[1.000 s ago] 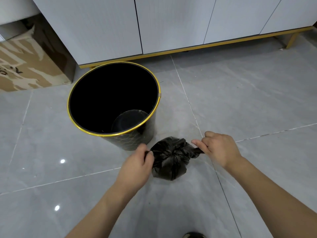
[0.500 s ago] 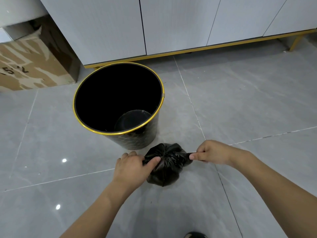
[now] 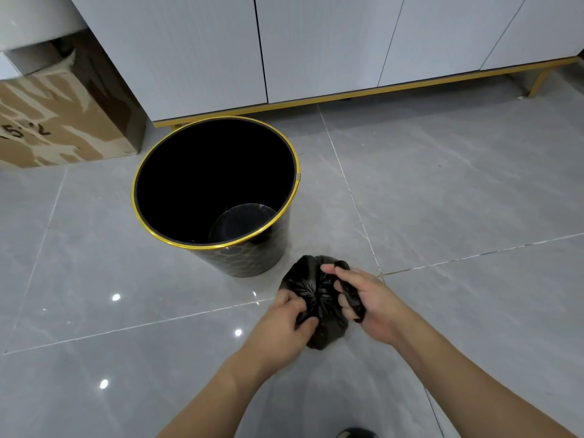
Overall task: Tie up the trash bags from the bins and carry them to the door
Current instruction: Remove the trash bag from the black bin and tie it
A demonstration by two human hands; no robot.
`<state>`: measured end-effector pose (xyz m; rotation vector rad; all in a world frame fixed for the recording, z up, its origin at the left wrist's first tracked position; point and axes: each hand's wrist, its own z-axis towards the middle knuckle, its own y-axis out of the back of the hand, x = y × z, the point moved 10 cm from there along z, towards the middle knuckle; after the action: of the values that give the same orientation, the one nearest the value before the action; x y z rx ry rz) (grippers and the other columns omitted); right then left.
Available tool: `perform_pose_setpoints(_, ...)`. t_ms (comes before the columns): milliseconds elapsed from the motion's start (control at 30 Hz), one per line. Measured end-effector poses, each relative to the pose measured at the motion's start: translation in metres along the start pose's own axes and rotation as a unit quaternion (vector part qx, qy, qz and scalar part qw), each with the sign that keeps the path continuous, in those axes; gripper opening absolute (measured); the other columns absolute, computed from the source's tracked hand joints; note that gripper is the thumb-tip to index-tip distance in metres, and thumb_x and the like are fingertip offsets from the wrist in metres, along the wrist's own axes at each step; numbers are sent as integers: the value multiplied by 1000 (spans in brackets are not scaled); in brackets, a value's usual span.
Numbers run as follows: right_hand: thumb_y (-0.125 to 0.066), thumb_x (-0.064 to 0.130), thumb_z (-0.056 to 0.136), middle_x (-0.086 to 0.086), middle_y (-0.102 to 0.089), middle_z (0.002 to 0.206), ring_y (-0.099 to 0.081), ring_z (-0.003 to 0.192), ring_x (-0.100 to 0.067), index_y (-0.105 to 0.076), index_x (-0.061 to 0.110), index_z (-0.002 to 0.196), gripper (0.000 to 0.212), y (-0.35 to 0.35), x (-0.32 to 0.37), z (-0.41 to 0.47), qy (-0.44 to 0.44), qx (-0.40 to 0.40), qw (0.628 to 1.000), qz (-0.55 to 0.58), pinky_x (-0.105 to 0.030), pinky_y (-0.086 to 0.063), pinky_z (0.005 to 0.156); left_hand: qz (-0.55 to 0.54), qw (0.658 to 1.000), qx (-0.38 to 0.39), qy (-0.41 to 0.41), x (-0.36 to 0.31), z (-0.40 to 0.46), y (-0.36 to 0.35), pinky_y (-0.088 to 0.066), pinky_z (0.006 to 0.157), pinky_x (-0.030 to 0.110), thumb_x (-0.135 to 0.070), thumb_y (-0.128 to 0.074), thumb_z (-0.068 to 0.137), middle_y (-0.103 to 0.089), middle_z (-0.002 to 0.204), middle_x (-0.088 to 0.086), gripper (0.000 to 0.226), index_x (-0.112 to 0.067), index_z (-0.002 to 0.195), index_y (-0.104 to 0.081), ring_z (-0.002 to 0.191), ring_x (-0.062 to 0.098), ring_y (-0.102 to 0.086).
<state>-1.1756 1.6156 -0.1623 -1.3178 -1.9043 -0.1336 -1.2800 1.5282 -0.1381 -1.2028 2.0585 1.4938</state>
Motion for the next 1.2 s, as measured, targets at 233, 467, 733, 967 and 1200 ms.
perform_pose_setpoints(233,-59,19,94,-1,-74,94,-69,90,-18,-71,19,91,13,9,25,0,97,-87,962,-239,-29,-55,84,-131,989,-8,71,10,-7,19,-42,65,17,-18,-51,96,-62,79,-12,12,-22,88,-60,68,-4,-54)
perform_pose_setpoints(467,-57,48,82,13,-56,106,-59,93,-11,-59,31,102,26,-28,41,-8,184,-34,741,-645,-31,-47,79,-89,995,9,33,-2,1,36,-54,82,33,-12,-51,94,-71,89,-9,18,-27,93,-61,87,10,-66)
perform_pose_setpoints(733,-48,15,81,12,-51,114,-59,96,-18,-58,30,109,34,-26,41,-5,223,-8,637,-738,-29,-42,67,167,984,-65,15,-8,6,68,-40,61,29,-34,-50,94,-54,73,-10,6,-31,89,-52,74,15,-54)
perform_pose_setpoints(967,-60,46,78,17,-42,101,-55,84,-11,-56,32,79,15,-37,45,-5,202,41,716,-667,-30,-43,70,-53,994,-94,-12,-18,10,76,-36,66,14,-16,-55,95,-56,92,-9,10,-24,94,-61,77,0,-51)
perform_pose_setpoints(1200,-59,35,88,4,-55,99,-56,85,-17,-65,14,89,22,-57,51,-13,304,42,675,-671,-34,-48,77,-167,975,-122,79,8,10,72,-40,63,24,-20,-61,93,-62,88,1,4,-22,91,-62,72,16,-55)
